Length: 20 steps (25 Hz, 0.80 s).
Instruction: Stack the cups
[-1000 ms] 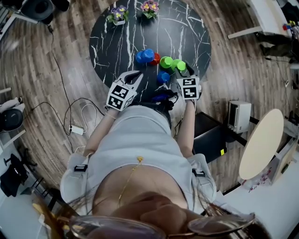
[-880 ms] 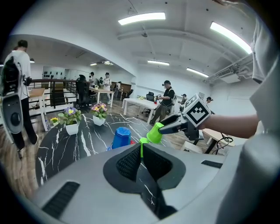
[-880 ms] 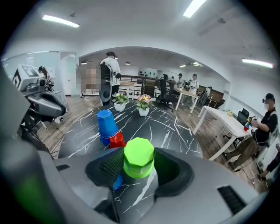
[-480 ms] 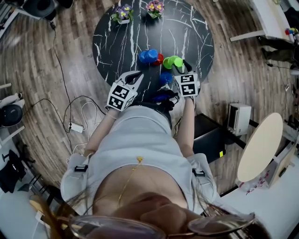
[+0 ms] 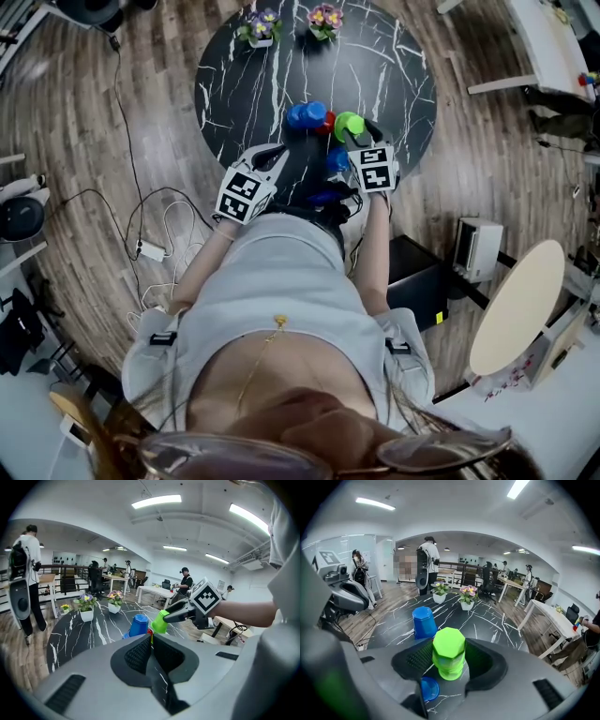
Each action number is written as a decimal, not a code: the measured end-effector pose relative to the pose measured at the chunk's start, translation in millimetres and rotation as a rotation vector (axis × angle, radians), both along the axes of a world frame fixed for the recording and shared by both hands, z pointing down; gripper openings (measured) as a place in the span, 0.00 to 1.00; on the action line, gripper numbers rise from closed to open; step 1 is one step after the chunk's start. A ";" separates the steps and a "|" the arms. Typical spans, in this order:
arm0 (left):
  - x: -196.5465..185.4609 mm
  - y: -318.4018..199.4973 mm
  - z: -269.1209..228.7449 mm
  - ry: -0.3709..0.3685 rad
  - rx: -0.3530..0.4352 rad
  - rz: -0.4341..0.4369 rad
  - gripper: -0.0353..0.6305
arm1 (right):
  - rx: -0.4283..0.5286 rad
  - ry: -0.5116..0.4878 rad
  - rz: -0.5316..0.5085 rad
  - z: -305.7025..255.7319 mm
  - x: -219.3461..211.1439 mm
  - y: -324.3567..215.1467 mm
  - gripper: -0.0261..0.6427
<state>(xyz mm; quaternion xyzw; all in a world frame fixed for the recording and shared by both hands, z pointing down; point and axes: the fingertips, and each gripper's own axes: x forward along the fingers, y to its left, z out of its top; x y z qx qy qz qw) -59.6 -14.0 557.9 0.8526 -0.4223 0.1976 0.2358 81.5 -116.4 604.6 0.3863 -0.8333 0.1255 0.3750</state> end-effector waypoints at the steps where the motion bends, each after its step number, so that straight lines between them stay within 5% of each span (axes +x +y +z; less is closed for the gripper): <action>1: -1.0 0.3 0.3 0.000 -0.001 -0.003 0.11 | 0.000 0.001 -0.003 1.4 -1.4 -0.5 0.37; 20: -7.4 3.0 2.5 -0.002 -0.001 -0.022 0.11 | -0.015 0.002 -0.012 14.5 -12.8 -2.5 0.38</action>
